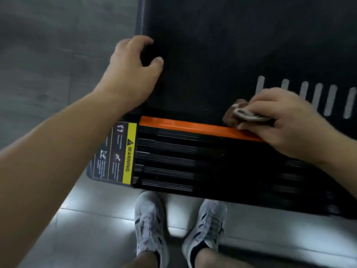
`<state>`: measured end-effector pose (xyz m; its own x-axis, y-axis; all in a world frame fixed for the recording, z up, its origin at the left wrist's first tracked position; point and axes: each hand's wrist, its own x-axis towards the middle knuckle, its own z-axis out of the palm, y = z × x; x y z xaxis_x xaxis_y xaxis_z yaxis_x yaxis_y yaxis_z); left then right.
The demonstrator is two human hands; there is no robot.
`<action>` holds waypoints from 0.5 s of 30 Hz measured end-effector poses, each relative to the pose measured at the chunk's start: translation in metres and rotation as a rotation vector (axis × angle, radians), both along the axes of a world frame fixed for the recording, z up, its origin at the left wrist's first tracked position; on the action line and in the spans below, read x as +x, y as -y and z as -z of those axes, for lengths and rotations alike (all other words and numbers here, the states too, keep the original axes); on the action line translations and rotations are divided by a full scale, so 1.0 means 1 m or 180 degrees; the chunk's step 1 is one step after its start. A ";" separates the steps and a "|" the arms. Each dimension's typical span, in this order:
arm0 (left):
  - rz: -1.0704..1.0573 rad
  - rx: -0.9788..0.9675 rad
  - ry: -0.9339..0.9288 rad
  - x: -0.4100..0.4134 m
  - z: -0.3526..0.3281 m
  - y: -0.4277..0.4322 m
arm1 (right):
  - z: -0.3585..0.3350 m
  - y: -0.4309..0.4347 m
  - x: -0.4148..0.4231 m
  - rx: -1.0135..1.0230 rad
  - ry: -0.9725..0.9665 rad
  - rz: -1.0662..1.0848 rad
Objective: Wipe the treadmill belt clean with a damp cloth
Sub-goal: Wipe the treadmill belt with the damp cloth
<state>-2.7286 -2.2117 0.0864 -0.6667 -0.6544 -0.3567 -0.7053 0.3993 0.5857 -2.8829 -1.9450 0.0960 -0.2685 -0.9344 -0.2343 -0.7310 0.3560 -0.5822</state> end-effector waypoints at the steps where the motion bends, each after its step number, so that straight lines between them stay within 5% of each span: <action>1: 0.0119 -0.0109 0.0037 0.005 -0.003 -0.003 | -0.005 -0.013 -0.001 0.0084 -0.0017 0.0188; 5: 0.0489 -0.0376 0.0121 0.029 -0.015 -0.001 | -0.017 -0.035 0.002 0.0152 -0.0193 0.1120; 9: 0.0696 -0.0649 0.0267 0.045 -0.025 0.002 | -0.032 -0.006 0.028 -0.0524 -0.0231 0.2091; 15: 0.1049 -0.0617 0.0155 0.039 -0.026 0.010 | -0.019 0.056 0.075 -0.0519 0.0318 0.2313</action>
